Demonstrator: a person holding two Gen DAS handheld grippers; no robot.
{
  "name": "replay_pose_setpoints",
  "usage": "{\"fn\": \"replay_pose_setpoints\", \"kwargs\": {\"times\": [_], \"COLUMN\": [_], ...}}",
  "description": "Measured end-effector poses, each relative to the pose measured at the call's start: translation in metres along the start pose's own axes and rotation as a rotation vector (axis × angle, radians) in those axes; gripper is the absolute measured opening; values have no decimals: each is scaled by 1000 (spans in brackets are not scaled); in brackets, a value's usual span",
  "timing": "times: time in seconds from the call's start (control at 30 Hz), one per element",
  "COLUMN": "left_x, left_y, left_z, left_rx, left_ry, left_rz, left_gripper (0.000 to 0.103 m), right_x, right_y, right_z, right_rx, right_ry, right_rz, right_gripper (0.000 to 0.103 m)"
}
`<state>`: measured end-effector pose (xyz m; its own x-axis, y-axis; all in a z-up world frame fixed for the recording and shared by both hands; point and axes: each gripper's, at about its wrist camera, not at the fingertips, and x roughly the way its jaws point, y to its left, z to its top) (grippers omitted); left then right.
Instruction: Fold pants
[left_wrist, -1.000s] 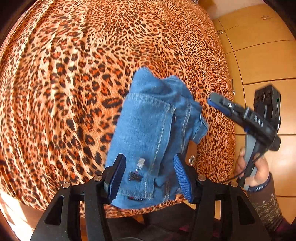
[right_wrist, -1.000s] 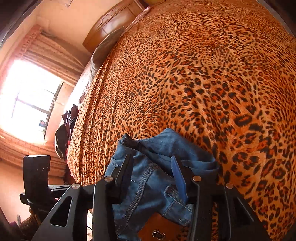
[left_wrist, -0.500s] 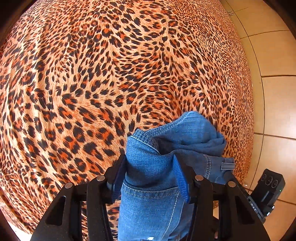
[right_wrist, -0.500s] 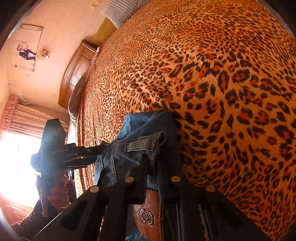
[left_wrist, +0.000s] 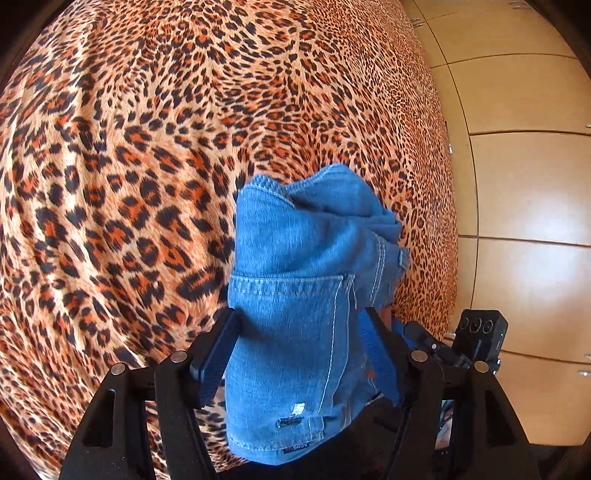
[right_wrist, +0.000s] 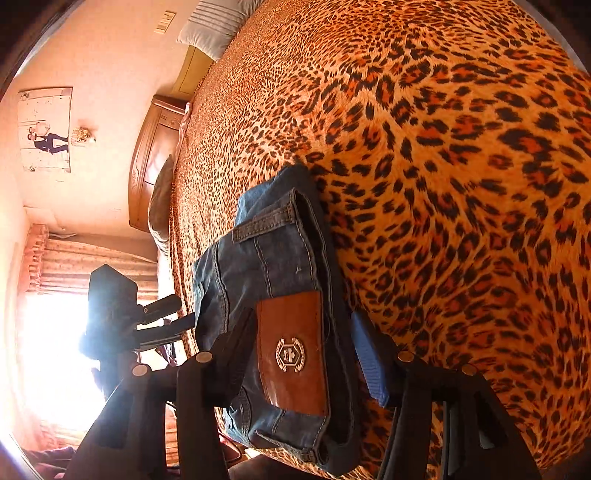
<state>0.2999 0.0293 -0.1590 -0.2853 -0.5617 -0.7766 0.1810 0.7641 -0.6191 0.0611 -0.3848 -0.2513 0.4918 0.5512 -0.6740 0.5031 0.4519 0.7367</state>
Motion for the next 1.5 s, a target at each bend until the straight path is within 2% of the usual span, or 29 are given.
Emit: {"fn": "replay_pose_setpoints", "kwargs": {"times": [0.17, 0.23, 0.27, 0.4, 0.47, 0.5, 0.6, 0.77, 0.8, 0.83, 1.03, 1.1, 1.2, 1.27, 1.37, 1.5], "left_x": [33, 36, 39, 52, 54, 55, 59, 30, 23, 15, -5, -5, 14, 12, -1, -7], "left_y": [-4, -11, -16, -36, -45, -50, -63, -72, -74, -76, -86, -78, -60, -52, -51, -42], "left_z": [-10, -11, -11, -13, -15, -17, -22, -37, -40, -43, -45, -43, -33, -31, -26, -7], "left_rx": [16, 45, 45, 79, 91, 103, 134, 146, 151, 161, 186, 173, 137, 111, 126, 98], "left_ry": [35, 22, 19, -18, -42, -53, -83, -130, -146, -165, -231, -223, -173, -151, -142, -99], "left_rz": [88, 119, 128, 215, 256, 274, 306, 308, 313, 319, 330, 336, 360, 321, 251, 182], "left_gripper": [69, 71, 72, 69, 65, 61, 53, 42, 41, 41, 41, 41, 44, 44, 43, 43], "right_x": [17, 18, 18, 28, 33, 34, 33, 38, 33, 31, 35, 43, 64, 63, 50, 37], "right_y": [-5, 4, 5, 18, 31, 36, 44, 78, 82, 87, 110, 112, 102, 89, 91, 87], "right_z": [-13, -13, -14, -14, -14, -15, -15, -8, -10, -11, 4, 10, 19, 21, 32, 61], "right_rx": [14, -16, -26, -108, -163, -188, -225, -251, -262, -277, -315, -317, -314, -293, -272, -188], "right_ry": [59, 61, 63, 61, 61, 63, 67, 44, 37, 31, 14, 21, 60, 73, 37, -34], "right_rz": [11, 39, 38, -32, -97, -121, -156, -147, -142, -142, -139, -148, -212, -215, -200, -135], "right_gripper": [56, 67, 68, 67, 62, 55, 47, 43, 40, 37, 37, 37, 40, 40, 40, 54]}}
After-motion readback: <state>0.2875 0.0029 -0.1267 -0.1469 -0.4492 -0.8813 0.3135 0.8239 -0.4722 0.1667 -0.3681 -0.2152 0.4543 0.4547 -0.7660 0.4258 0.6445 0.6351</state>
